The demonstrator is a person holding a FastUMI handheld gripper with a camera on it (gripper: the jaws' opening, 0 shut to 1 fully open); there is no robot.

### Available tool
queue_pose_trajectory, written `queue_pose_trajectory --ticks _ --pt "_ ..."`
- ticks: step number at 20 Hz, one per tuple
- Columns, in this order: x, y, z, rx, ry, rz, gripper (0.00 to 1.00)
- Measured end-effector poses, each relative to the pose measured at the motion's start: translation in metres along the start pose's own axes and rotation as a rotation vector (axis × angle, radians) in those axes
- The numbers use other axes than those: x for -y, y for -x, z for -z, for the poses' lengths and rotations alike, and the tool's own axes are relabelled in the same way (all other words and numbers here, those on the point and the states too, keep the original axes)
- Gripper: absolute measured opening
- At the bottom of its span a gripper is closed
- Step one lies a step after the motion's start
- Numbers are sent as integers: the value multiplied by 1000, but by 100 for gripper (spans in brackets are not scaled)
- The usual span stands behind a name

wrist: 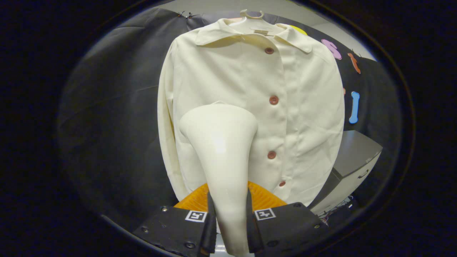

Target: Iron the clothes twice with a garment steamer, once on the left side and once on the right side.

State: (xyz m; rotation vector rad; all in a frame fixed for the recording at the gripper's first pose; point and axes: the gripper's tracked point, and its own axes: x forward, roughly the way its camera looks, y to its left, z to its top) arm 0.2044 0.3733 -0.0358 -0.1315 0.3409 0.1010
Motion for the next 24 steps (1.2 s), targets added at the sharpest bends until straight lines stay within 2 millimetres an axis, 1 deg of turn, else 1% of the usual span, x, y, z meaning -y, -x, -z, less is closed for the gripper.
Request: queue_pose_trajectory --ticks 3,5,10,12,16,18,24 --pt "3 -8 15 -4 0 25 34" --pt "5 -14 30 -27 9 44 34" --pt "5 -25 73 -71 33 65 34" --pt "6 -30 95 -107 41 77 35" --pt "1 -39 135 -174 46 67 35" --pt "-1 -40 151 -201 52 66 35" --pt "0 -45 196 -288 99 69 35"
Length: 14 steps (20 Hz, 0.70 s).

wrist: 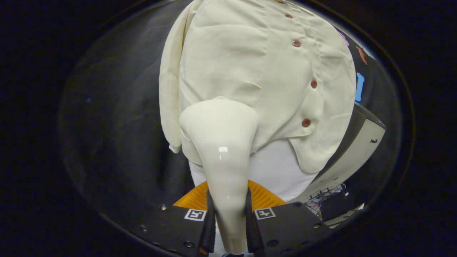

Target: Iron the clothes twice with a garment steamer, once on the left side and once on the right side.

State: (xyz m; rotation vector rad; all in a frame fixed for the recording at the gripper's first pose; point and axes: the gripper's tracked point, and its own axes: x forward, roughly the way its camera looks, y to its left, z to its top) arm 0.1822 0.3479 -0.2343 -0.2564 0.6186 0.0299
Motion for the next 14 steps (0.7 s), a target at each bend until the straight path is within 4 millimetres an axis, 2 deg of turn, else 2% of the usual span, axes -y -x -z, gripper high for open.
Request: queue_pose_trajectory --ticks 2,4,7,9,11,14 --pt "4 -1 16 -27 30 4 35" --pt "12 7 30 -39 40 7 35" --pt "24 29 44 -44 18 -2 35" --pt "39 48 50 -53 39 9 35" --pt "56 69 49 -50 53 25 35" --pt "70 99 32 -22 24 7 35"
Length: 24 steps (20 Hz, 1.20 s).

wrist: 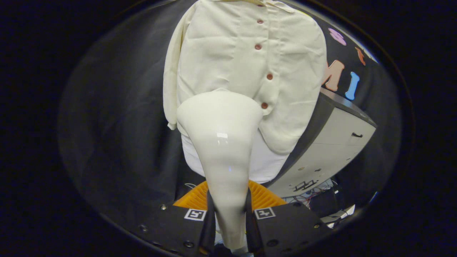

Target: Iron the clothes twice with a garment steamer, once on the left side and once on the right side.

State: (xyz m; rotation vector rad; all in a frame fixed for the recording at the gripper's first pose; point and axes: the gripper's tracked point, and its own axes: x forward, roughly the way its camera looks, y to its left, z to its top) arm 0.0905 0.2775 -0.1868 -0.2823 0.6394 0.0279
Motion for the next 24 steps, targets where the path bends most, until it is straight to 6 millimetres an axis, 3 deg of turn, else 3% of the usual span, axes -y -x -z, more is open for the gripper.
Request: queue_pose_trajectory --ticks 7,10,16,24 --pt "44 72 -69 113 -37 28 35" --pt "65 88 -104 179 -87 32 35" --pt "107 93 -165 251 -132 59 34" --pt "141 86 -264 316 -181 38 34"
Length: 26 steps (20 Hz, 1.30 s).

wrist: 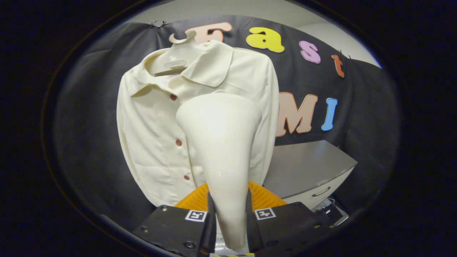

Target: Iron the clothes twice with a garment steamer, once on the left side and once on the right side.

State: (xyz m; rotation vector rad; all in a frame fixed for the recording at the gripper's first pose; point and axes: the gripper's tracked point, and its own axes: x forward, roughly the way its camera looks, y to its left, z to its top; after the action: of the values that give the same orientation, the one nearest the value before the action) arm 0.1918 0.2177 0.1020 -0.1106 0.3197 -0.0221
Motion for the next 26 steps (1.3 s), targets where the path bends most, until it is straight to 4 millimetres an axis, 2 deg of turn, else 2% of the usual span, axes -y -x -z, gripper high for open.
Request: queue_pose_trajectory --ticks 3,5,8,13,15,19,26 --pt "10 -7 -21 16 0 11 34" --pt "13 -11 -26 22 6 22 34" --pt "19 -23 -23 -6 17 43 34" --pt "22 -31 -18 -4 -5 58 34" --pt "24 -33 -10 -19 0 66 34" --pt "25 -40 19 -52 -4 79 35" --pt "17 -60 79 -114 7 98 35"
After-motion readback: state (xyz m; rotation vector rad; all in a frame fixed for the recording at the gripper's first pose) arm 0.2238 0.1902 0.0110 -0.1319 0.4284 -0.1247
